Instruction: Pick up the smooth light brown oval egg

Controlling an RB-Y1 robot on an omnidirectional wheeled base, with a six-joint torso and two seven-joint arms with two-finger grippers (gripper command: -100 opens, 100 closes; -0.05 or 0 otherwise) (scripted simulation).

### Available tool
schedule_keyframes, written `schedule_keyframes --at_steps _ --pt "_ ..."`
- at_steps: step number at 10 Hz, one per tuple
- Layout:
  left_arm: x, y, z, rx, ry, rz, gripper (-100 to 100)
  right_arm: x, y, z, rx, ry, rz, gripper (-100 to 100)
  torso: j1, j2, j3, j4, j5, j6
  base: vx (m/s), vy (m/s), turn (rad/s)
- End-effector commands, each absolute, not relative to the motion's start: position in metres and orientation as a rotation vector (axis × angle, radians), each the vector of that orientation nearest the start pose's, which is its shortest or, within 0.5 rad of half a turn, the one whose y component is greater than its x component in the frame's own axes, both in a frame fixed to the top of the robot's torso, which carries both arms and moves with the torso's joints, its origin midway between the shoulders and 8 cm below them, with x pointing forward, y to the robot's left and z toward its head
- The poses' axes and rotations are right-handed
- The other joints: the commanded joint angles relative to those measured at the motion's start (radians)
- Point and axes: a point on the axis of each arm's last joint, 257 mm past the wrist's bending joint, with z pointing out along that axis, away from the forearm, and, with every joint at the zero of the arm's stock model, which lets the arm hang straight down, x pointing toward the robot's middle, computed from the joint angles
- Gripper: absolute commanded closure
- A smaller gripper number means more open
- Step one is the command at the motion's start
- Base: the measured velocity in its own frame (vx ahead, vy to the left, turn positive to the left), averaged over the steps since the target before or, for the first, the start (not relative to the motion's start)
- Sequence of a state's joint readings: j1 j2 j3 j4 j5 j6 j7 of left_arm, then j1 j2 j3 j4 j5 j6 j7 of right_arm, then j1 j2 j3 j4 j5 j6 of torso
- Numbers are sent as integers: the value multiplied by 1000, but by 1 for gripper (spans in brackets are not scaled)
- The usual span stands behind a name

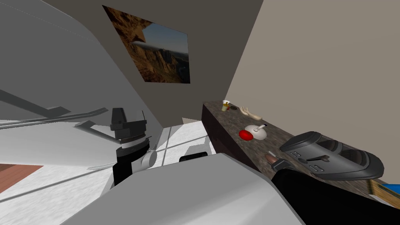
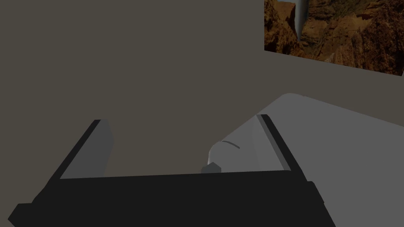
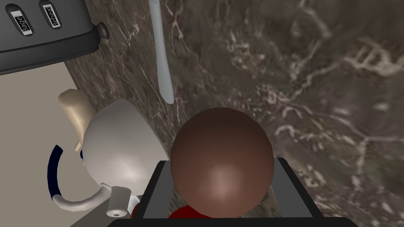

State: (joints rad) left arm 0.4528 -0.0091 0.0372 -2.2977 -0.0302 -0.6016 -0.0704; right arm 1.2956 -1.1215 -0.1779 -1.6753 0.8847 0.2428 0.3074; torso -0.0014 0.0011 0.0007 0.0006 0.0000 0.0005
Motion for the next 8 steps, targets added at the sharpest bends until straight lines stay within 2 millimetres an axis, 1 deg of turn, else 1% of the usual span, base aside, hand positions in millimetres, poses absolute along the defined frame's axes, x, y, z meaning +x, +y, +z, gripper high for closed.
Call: schedule_keyframes --at_steps 1,2,3,4,5,8 --pt "322 277 65 -487 522 -1229 0 36 -691 -317 -551 2540 -992 100 0 0 0 0 0 0 0 0 0" --pt "322 277 65 -487 522 -1229 0 36 -691 -317 -551 2540 -992 100 0 0 0 0 0 0 0 0 0" --pt "322 277 65 -487 522 -1229 0 36 -691 -317 -551 2540 -992 0 0 0 0 0 0 0 0 0 0" --pt "322 277 65 -487 522 -1229 0 41 -687 -318 -575 2533 -977 100 0 0 0 0 0 0 46 -24 -246" --pt "322 277 65 -487 522 -1229 0 47 -682 -317 -580 2525 -954 100 -1 -1 -1 0 0 3 103 -21 -364" --pt "322 277 65 -487 522 -1229 0 53 -677 -317 -646 2511 -948 100 -1 -5 -3 -1 0 1 74 -18 -128"
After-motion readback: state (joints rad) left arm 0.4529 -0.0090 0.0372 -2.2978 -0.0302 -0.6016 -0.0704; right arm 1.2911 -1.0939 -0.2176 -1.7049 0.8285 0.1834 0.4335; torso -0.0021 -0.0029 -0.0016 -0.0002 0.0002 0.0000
